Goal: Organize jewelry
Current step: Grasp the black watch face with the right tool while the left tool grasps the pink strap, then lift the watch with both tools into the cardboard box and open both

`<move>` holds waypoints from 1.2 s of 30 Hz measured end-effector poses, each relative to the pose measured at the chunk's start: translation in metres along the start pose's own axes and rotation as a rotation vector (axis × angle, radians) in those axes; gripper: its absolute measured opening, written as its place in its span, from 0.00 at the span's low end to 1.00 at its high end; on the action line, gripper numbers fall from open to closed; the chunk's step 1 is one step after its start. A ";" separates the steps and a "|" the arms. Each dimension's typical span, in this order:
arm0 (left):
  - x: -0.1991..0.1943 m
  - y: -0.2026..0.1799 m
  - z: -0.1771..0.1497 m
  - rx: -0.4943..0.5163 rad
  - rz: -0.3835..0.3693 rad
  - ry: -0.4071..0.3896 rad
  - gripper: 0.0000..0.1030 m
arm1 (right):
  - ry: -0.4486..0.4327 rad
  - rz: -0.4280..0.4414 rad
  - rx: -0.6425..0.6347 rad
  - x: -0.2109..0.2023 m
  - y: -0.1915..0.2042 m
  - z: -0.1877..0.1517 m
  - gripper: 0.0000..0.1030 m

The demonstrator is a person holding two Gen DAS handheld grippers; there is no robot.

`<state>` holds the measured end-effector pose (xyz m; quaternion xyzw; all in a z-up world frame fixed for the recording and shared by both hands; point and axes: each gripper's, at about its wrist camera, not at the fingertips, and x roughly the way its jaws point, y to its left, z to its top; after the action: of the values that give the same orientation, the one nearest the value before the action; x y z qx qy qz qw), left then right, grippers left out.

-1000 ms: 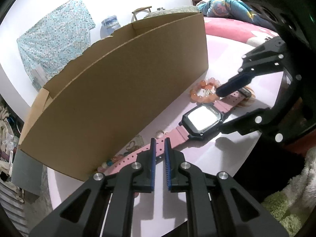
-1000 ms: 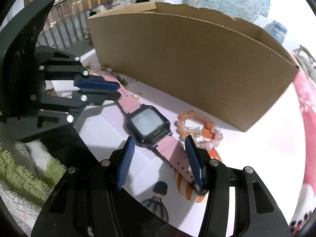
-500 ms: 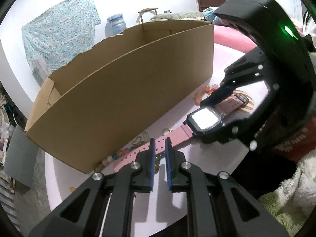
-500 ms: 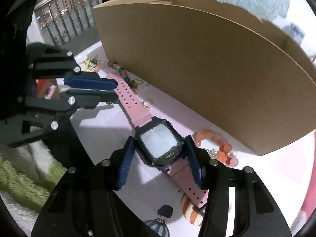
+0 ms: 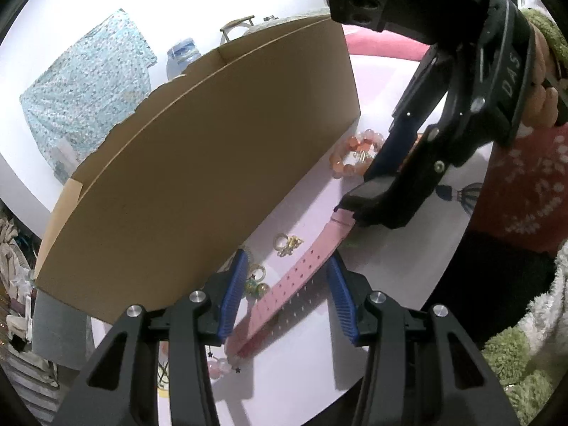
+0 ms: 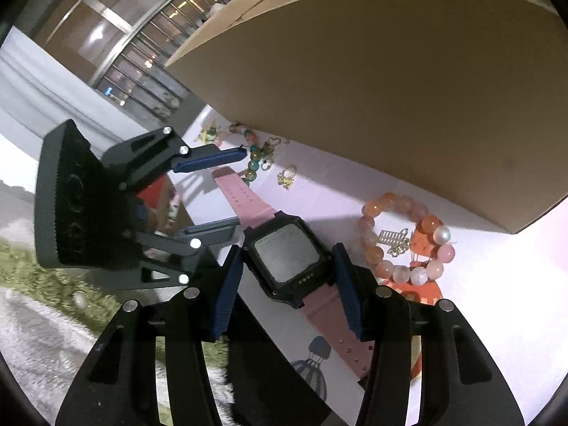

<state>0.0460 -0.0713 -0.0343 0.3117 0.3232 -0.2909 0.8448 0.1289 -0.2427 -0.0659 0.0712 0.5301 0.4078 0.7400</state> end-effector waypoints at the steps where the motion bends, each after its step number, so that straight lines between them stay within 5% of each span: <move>1: 0.001 0.000 0.002 -0.004 -0.006 -0.001 0.43 | -0.002 0.011 0.006 -0.001 0.007 -0.003 0.47; 7: 0.002 0.008 0.004 -0.043 -0.055 0.004 0.17 | -0.045 -0.034 0.008 -0.001 0.012 -0.006 0.47; 19: 0.007 0.025 0.009 -0.177 -0.158 0.050 0.13 | -0.185 -0.408 -0.073 -0.013 0.059 -0.046 0.52; 23: 0.009 0.034 0.011 -0.205 -0.180 0.061 0.13 | -0.176 -0.555 -0.135 0.002 0.074 -0.052 0.43; 29: 0.010 0.035 0.010 -0.216 -0.183 0.065 0.13 | -0.175 -0.671 -0.190 0.020 0.090 -0.056 0.33; 36: 0.008 0.035 0.010 -0.209 -0.171 0.058 0.12 | -0.200 -0.706 -0.164 0.020 0.096 -0.063 0.23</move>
<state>0.0791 -0.0584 -0.0227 0.2017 0.4014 -0.3173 0.8352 0.0274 -0.1863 -0.0556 -0.1358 0.4128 0.1595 0.8864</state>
